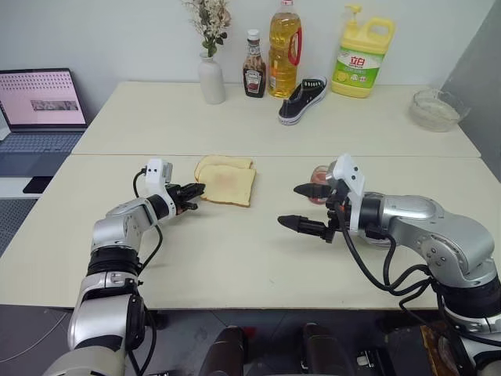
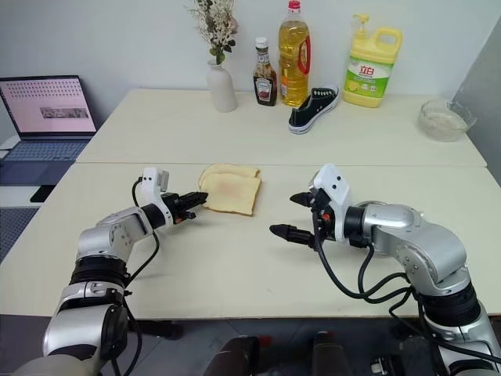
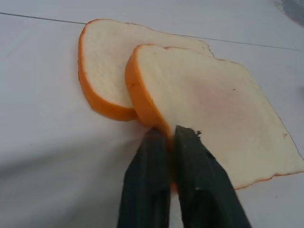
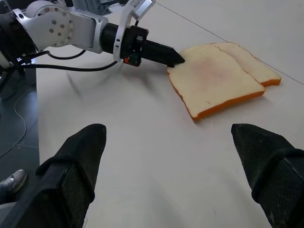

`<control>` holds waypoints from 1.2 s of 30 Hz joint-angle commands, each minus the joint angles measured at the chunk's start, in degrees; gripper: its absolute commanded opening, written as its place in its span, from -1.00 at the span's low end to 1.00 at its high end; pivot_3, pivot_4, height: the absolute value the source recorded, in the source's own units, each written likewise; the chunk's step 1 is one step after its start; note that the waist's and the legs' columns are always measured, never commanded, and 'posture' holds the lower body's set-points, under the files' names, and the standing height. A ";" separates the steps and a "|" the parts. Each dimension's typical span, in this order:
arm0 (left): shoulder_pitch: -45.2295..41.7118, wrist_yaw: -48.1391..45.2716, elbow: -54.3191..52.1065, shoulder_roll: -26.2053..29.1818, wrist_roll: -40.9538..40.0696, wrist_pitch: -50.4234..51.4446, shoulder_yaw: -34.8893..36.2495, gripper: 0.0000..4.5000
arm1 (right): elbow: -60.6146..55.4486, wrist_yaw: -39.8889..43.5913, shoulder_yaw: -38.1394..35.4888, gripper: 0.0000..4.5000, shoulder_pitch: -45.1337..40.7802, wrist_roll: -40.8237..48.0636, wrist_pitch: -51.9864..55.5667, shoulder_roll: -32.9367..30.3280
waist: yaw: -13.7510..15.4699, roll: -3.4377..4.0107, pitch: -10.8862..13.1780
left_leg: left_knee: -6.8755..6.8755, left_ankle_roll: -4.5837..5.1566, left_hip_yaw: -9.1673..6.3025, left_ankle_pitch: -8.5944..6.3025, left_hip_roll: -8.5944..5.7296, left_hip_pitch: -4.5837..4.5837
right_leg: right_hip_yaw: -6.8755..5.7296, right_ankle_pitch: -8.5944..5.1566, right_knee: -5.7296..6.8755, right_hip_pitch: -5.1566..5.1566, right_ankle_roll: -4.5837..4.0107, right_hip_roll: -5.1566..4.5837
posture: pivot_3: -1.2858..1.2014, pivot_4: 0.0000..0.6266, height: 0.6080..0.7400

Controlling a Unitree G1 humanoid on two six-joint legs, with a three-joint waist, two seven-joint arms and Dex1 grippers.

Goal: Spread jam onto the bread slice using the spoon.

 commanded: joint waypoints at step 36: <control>-5.61 -21.61 -15.54 -1.54 15.21 -20.07 -32.35 -0.98 | -13.40 -8.20 -26.77 1.00 19.42 21.55 7.51 -14.18 | 1.37 -0.02 0.02 | 0.06 0.01 0.00 -0.01 0.04 -0.22 | -0.04 -0.20 -0.13 -0.01 0.21 -0.02 | 0.03 -0.52 1.00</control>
